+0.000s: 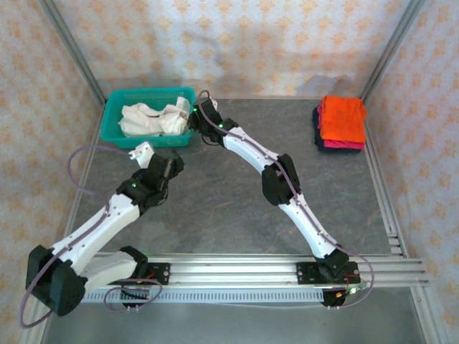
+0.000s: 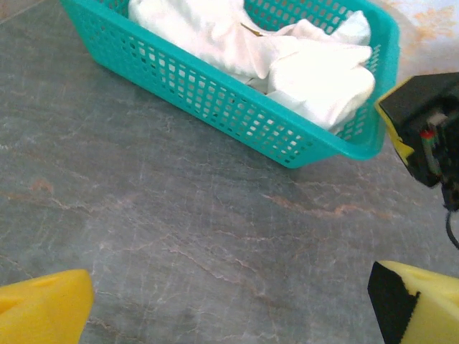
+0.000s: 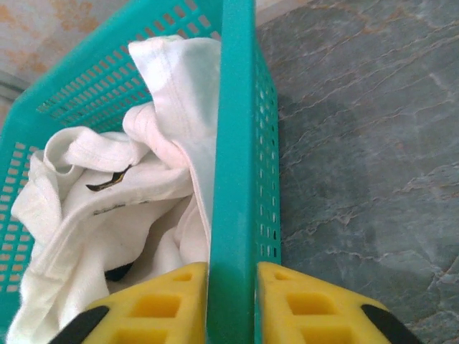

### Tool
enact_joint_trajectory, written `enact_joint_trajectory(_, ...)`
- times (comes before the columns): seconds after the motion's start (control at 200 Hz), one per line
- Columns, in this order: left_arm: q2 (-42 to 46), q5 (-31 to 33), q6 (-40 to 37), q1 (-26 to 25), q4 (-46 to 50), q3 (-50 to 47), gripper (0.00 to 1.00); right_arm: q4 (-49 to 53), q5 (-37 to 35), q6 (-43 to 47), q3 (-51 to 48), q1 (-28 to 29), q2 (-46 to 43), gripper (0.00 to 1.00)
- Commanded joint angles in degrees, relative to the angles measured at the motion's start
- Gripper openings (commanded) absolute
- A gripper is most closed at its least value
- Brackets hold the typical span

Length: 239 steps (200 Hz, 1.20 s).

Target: Fold and stack the t-shirts

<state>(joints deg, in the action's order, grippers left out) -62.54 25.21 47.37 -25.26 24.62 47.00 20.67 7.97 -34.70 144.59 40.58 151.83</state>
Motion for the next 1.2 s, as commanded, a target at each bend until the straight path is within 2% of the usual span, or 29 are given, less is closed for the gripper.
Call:
enact_joint_trajectory(0.0,-4.31,-1.66,2.97,2.35,3.7,5.83,1.0,-0.2,0.79,3.79,-0.93,-0.45,-4.4,0.39)
enact_joint_trajectory(0.05,-6.7,-0.79,0.64,3.03,3.76,8.9,1.0,-0.75,0.19,6.25,-5.86,-0.65,-8.83,0.53)
enact_joint_trajectory(0.11,-10.26,-0.08,-1.89,4.18,4.21,12.68,1.0,-3.49,-0.55,8.14,-13.7,-0.84,-14.28,0.65)
enact_joint_trajectory(0.225,-18.9,-0.58,-4.57,7.27,6.74,21.72,1.0,-16.25,-2.3,9.45,-36.36,-1.28,-27.88,0.77)
enact_joint_trajectory(0.35,-29.72,-0.41,-7.28,9.65,9.3,32.43,1.0,-24.68,-3.23,9.19,-54.86,-2.21,-39.55,0.79)
enact_joint_trajectory(0.485,-42.47,-1.45,-9.67,11.37,14.4,46.29,1.0,-27.55,-4.7,9.12,-67.33,-2.91,-48.73,0.79)
enact_joint_trajectory(0.655,-57.81,-3.44,-10.2,11.9,22.12,62.46,1.0,-27.92,-6.02,8.94,-74.82,-3.44,-54.44,0.8)
enact_joint_trajectory(0.871,-72.1,-4.73,-9.75,13.48,30.96,79.07,0.99,-27.06,-6.01,9.27,-77.83,-4.09,-56.58,0.8)
enact_joint_trajectory(0.901,-73.44,-5.35,-9.89,13.89,31.74,80.93,0.93,-26.93,-6.19,9.4,-78.11,-4.15,-56.72,0.8)
enact_joint_trajectory(0.936,-74.7,-5.5,-10.06,14.17,32.51,82.9,0.8,-26.65,-6.29,9.41,-78.38,-4.19,-56.79,0.8)
enact_joint_trajectory(1.011,-75.7,-4.64,-10.9,14.4,33.22,85.57,0.3,-26.48,-6.47,9.56,-79.23,-4.37,-57.0,0.8)
enact_joint_trajectory(1.046,-75.5,-4.31,-11.45,14.45,33.13,86.24,0.15,-26.46,-6.56,9.55,-79.58,-4.45,-57.08,0.81)
enact_joint_trajectory(1.096,-74.85,-4.06,-12.19,14.51,32.82,86.79,0.0,-26.22,-6.54,9.48,-79.94,-4.54,-57.06,0.81)
enact_joint_trajectory(1.191,-73.39,-4.21,-14.16,14.66,32.42,88.09,0.0,-25.97,-6.56,9.27,-80.39,-4.62,-57.26,0.81)
